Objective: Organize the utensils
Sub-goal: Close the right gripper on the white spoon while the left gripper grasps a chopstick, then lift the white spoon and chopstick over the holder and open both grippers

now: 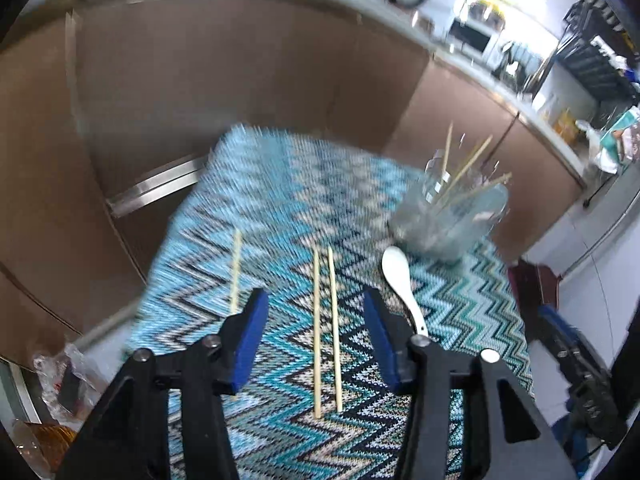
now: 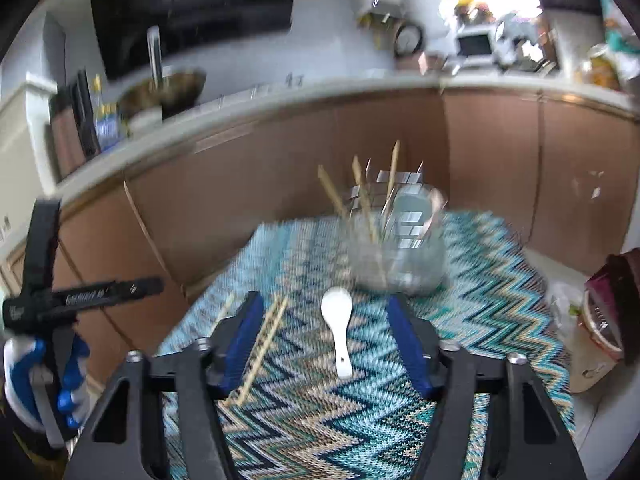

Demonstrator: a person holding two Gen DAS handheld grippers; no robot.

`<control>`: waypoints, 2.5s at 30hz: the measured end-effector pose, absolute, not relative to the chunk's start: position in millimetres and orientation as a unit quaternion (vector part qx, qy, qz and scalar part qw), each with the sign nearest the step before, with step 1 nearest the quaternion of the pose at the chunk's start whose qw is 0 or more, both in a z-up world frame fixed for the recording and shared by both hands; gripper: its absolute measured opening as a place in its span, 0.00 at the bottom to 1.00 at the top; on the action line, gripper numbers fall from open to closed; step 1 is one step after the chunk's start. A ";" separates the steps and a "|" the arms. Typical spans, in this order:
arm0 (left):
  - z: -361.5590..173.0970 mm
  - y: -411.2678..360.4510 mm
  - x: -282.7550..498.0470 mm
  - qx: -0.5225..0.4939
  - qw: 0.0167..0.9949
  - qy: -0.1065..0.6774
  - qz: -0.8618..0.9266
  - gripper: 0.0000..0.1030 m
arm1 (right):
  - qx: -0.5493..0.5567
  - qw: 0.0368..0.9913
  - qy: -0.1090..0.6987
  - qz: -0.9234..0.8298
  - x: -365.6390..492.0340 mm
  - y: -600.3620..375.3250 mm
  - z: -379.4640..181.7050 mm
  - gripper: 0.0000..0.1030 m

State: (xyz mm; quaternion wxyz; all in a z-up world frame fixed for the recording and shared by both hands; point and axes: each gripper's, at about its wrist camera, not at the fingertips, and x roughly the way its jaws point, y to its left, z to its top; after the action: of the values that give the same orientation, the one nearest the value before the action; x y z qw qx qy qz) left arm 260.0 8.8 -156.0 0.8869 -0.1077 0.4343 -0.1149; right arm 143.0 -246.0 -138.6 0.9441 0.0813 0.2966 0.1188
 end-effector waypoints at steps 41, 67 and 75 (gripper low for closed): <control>-270.5 -39.8 378.9 -0.032 0.796 0.585 -0.155 0.21 | 0.031 0.864 0.451 0.221 336.7 -224.3 -268.3 0.13; -226.4 -19.6 318.6 -0.062 0.858 0.485 -0.155 0.04 | 0.054 0.872 0.421 0.243 216.8 -246.4 -239.9 0.04; -149.9 -5.3 290.1 -0.105 0.896 0.393 -0.178 0.04 | 0.030 0.916 0.338 0.214 188.5 -251.4 -183.2 0.04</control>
State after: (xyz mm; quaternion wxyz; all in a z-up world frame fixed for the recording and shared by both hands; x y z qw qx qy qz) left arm 290.1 -5.3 -149.9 0.8959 -0.1051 0.3934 -0.1776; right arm 188.5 -251.4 -183.2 0.9158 0.0304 0.3382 0.2142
